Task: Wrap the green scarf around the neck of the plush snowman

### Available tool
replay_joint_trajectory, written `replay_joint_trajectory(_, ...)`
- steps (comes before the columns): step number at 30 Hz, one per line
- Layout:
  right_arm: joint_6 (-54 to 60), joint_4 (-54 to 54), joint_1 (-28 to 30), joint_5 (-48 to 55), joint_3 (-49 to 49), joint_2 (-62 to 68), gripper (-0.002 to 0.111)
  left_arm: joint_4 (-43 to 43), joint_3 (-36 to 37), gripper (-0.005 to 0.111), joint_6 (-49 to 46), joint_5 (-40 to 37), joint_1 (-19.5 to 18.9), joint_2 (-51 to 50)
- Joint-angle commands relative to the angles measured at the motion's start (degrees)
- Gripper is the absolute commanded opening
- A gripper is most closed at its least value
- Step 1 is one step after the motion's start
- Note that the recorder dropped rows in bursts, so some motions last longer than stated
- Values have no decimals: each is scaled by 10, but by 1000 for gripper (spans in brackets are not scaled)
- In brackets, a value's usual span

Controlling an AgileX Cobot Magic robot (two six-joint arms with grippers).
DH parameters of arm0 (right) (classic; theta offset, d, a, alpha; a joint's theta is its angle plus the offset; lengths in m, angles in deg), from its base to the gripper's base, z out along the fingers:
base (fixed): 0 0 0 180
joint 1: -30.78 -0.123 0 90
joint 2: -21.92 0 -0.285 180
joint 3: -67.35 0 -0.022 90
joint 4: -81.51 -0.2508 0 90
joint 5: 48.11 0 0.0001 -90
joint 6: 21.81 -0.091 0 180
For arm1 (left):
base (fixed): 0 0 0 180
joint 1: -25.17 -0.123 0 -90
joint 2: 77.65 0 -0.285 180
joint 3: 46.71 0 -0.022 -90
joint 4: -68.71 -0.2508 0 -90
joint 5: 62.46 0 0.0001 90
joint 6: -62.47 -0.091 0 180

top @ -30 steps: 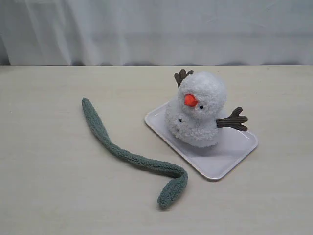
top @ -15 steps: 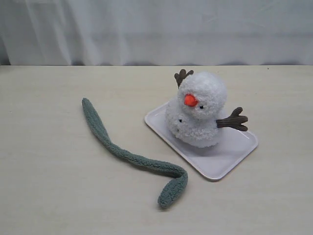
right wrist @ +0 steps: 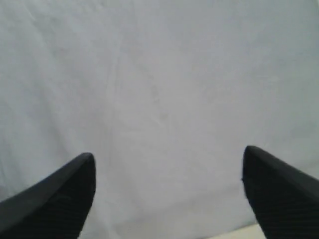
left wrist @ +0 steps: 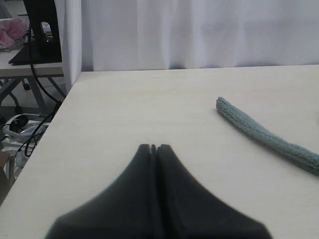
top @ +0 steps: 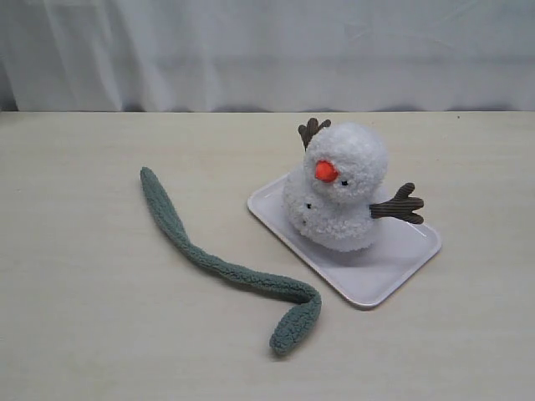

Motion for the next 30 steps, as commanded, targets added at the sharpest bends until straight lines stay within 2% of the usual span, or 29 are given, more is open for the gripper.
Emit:
replay_joint_trajectory(1,80,-2,0,215,127,55,84,4,2,0,2,5,-1,1)
replay_joint_trajectory(4,224,-72,0,340,233,106,81,4,2,0,2,5,-1,1)
replay_joint_trajectory(5,312,-149,0,395,286,137,81,4,2,0,2,5,-1,1)
replay_joint_trajectory(8,469,-324,0,494,380,218,81,4,2,0,2,5,-1,1)
replay_joint_trajectory(11,661,-536,0,565,433,302,81,4,2,0,2,5,-1,1)
replay_joint_trajectory(14,723,-603,0,579,443,372,81,4,2,0,2,5,-1,1)
replay_joint_trajectory(17,755,-597,0,533,457,453,81,4,2,0,2,5,-1,1)
replay_joint_trajectory(20,743,-584,-12,537,493,523,81,4,2,0,2,5,-1,1)
replay_joint_trajectory(22,693,-493,-64,498,515,568,76,4,2,0,2,5,-1,1)
replay_joint_trajectory(23,619,-386,-121,471,527,594,73,4,2,0,2,5,-1,1)
replay_joint_trajectory(30,356,-54,-330,431,554,689,72,4,2,0,2,5,-1,1)
